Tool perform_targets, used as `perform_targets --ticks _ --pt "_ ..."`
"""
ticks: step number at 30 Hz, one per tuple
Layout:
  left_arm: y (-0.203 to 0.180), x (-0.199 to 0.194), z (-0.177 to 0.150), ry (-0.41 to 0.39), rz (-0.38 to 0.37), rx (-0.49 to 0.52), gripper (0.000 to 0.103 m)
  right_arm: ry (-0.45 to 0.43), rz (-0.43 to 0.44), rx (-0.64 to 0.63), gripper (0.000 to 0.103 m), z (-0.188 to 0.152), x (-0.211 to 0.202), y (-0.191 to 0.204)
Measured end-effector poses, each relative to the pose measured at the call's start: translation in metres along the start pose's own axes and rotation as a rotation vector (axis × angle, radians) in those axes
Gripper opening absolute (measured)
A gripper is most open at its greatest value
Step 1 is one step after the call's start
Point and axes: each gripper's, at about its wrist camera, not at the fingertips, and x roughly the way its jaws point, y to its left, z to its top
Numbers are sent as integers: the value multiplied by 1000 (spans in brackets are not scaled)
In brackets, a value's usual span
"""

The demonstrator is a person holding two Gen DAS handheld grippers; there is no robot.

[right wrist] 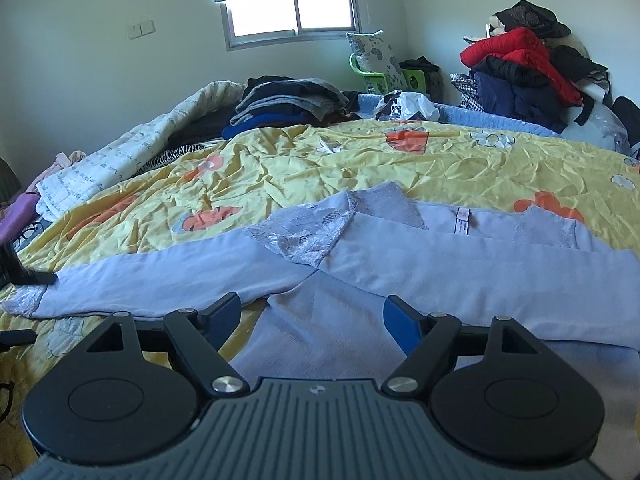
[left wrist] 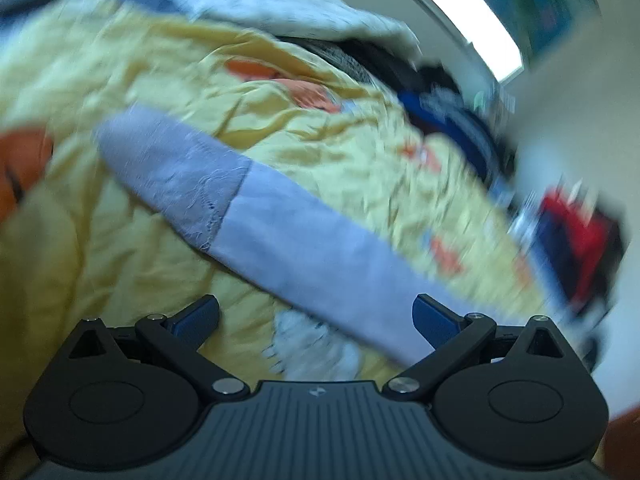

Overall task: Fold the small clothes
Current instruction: 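Reach the left tool to the lace sleeve cuff and grasp, then fold the held sleeve across the shirt body with the left tool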

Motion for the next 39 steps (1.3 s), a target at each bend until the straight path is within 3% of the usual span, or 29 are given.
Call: perform_targets --ticks 7,10,13,15,17,19,23,25,33,39 --pt "32 11 20 -108 -126 -238 103 -15 -21 -3 82 -1 -2 0" --pt "37 12 25 -163 -139 -307 103 -20 -32 -14 82 -2 -3 1" --pt "36 17 33 -185 -118 -314 101 -18 -32 -15 82 -3 -3 1" --pt "35 20 38 -176 -102 -325 88 -19 -37 -21 82 -3 -4 0" --pt "33 26 43 -140 -82 -307 55 -21 -51 -31 82 -4 -5 -1" --pt "31 31 45 -109 -82 -290 41 -29 -66 -51 81 -5 -8 -1" --pt "20 29 41 -126 -25 -208 12 -33 -64 -63 79 -6 -12 -4" --pt "10 24 37 -157 12 -138 8 -29 -57 -63 76 -6 -13 -6" --pt "-56 8 12 -283 98 222 5 -6 -96 -45 65 -8 -15 -23" --pt "-114 7 -17 -309 68 456 5 -1 -156 -14 65 -11 -20 -46"
